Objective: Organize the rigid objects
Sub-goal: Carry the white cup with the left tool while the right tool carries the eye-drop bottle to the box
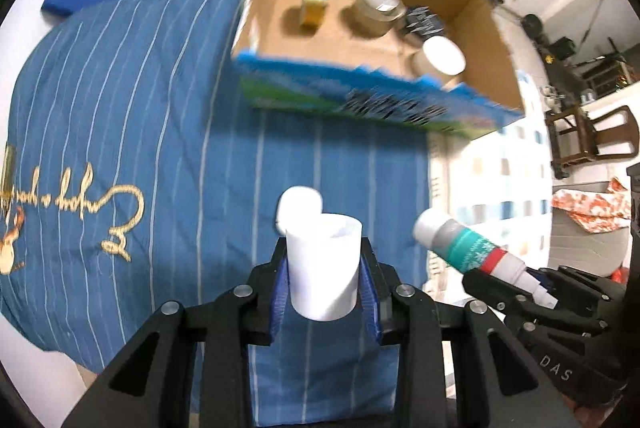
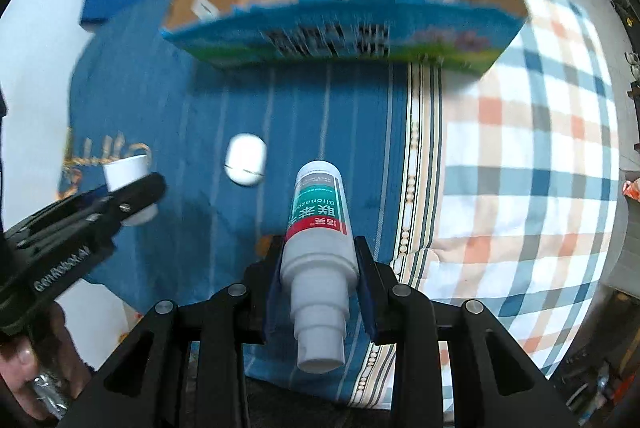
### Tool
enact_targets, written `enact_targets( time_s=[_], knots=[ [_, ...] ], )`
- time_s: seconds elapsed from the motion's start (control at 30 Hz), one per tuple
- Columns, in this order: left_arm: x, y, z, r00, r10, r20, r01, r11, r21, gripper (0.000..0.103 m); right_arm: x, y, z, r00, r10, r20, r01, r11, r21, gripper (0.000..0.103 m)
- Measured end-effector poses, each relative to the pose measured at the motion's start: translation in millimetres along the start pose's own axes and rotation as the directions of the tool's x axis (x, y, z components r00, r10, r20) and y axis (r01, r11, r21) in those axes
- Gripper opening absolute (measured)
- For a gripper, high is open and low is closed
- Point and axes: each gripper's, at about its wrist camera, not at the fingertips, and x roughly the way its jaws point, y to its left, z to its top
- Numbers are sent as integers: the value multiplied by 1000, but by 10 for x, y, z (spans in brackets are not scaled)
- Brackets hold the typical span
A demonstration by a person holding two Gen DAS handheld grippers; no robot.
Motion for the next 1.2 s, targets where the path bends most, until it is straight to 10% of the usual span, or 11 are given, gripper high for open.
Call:
enact_targets(
  time_s=[0.57, 1.2],
  knots=[
    [-124, -252, 1187, 995, -34, 94, 29, 998, 48, 29, -784, -127, 856, 976, 61, 208, -71, 997, 40, 35],
    [1513, 51, 2254, 976, -20, -218, 12, 999, -35, 29, 772, -327, 2331, 985, -142, 101, 128, 983, 132, 35]
  ],
)
